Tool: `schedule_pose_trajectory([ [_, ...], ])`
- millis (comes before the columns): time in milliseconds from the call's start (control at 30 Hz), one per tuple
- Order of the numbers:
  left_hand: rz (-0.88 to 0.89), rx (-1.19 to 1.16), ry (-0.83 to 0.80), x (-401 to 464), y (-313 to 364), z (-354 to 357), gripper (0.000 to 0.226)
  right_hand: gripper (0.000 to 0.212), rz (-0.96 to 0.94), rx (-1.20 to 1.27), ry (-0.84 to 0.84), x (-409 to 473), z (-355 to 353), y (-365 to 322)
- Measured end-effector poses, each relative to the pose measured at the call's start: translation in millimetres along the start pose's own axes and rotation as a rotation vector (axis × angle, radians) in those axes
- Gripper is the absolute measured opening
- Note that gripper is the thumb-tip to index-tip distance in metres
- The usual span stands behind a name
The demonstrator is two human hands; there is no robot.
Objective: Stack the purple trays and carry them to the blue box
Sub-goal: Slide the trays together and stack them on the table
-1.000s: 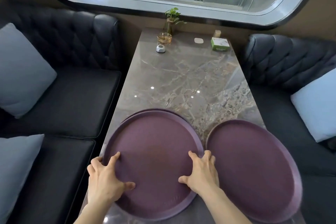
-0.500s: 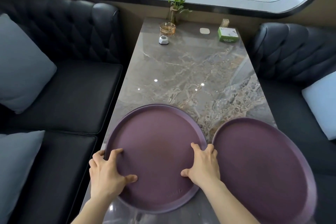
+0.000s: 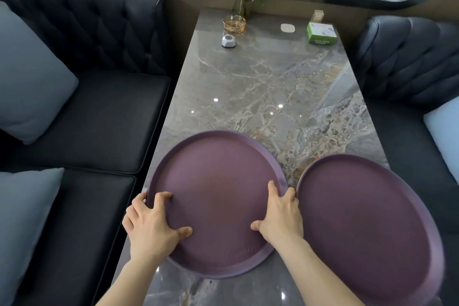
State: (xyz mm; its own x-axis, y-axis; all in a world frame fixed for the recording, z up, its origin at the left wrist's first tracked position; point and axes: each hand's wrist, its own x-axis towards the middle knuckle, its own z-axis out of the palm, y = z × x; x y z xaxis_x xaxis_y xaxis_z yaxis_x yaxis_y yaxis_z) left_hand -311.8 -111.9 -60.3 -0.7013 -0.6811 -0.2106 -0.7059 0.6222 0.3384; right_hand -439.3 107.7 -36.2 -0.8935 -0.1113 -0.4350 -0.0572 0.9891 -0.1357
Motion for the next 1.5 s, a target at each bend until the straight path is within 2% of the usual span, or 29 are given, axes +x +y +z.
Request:
schedule_pose_trajectory([
  [167,0.016,0.077,-0.002,-2,1,-3,0.090,0.116,0.011,-0.023,-0.022,0,0,-2],
  [267,0.025,0.035,-0.037,-3,-2,-3,0.091,0.119,0.023,-0.019,-0.030,3,-1,-4],
  [500,-0.014,-0.094,-0.138,11,1,-2,0.119,0.131,0.044,0.043,-0.057,9,-6,-5],
  [733,-0.089,-0.168,-0.152,-2,-12,-6,0.125,0.121,0.034,0.073,-0.082,-13,-2,-2],
  [967,-0.015,-0.159,-0.114,-35,-27,-40,0.126,0.122,0.025,0.090,-0.046,-65,-6,0],
  [1233,0.162,-0.208,-0.127,-71,23,-75,0.128,0.122,0.129,0.133,0.077,-126,-59,45],
  [1500,0.311,-0.168,-0.201,-121,111,-54,0.130,0.129,0.264,0.186,0.120,-148,-83,149],
])
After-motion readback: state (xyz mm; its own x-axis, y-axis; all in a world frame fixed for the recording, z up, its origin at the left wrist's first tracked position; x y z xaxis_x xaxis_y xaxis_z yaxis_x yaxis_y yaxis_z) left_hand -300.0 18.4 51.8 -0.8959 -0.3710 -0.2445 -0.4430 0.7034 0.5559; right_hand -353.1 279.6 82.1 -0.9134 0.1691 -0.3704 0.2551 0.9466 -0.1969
